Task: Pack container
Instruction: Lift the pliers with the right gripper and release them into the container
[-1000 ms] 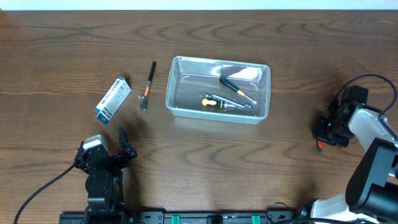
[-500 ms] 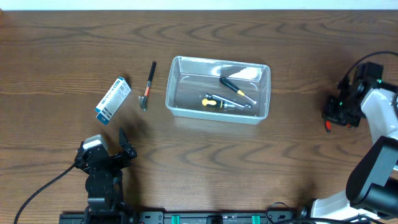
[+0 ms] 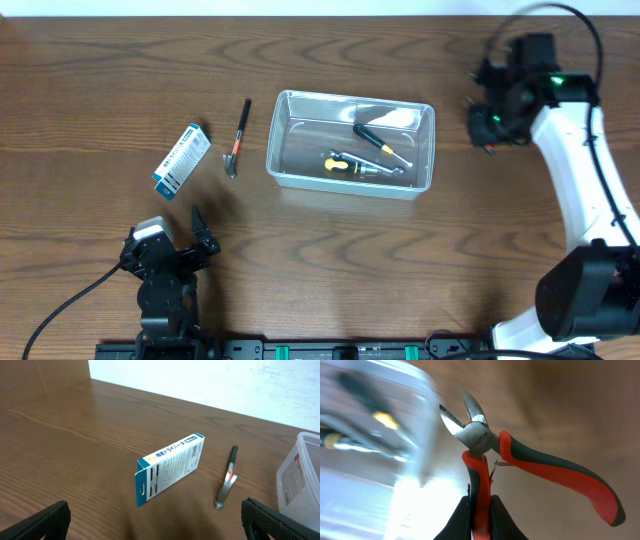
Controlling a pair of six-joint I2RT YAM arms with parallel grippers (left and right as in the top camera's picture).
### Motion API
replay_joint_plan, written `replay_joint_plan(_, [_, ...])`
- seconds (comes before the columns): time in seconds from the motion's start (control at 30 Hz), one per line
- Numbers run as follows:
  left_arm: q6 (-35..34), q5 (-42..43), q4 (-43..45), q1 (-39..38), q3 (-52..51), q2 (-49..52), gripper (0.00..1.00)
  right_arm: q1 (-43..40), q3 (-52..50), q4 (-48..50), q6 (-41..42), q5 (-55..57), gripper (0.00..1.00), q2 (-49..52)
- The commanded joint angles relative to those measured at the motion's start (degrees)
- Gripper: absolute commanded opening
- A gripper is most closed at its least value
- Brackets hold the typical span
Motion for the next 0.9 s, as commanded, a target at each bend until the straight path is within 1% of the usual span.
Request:
replay_joint_plan(0.0, [0.3,-0.3,-0.4,0.2,-1.3,-0.3,0.98,6.1,4.9,-0.4,-4.3,0.7,0.01,-0.1])
replay_joint_plan(0.17, [0.3,-0.3,-0.4,0.2,-1.3,-0.3,0.98,15.0,7.4,0.6,-8.2,1.3,0.01,-0.1])
replay_joint_plan(0.3, [0.3,-0.3,-0.4,0.2,-1.3,-0.3,0.98,21.6,7.4,2.3,-11.0,5.3,0.01,-0.1])
replay_joint_plan(0.4, [0.3,-0.3,-0.4,0.2,-1.3,-0.3,0.98,25.1,7.4,4.3,-11.6,8.7,0.01,0.0])
replay_joint_plan(0.47, [0.3,-0.3,-0.4,0.2,-1.3,-0.3,0.98,26.9,7.4,5.9,-14.6,8.9,0.01,0.4])
replay_joint_plan(0.57, [0.3,-0.3,-0.4,0.2,-1.3,-0.3,0.98,28.2,7.4,7.3,-16.9,8.9,0.01,1.4])
replay_joint_plan(0.73, [0.3,-0.3,-0.4,0.2,-1.3,-0.3,0.98,27.6,7.3,7.8,-16.9,8.9,0.01,5.0])
replay_joint_plan(0.87, [0.3,-0.3,-0.4,0.2,-1.3,-0.3,0.98,27.5,7.3,7.9,-16.9,8.9,0.01,9.9])
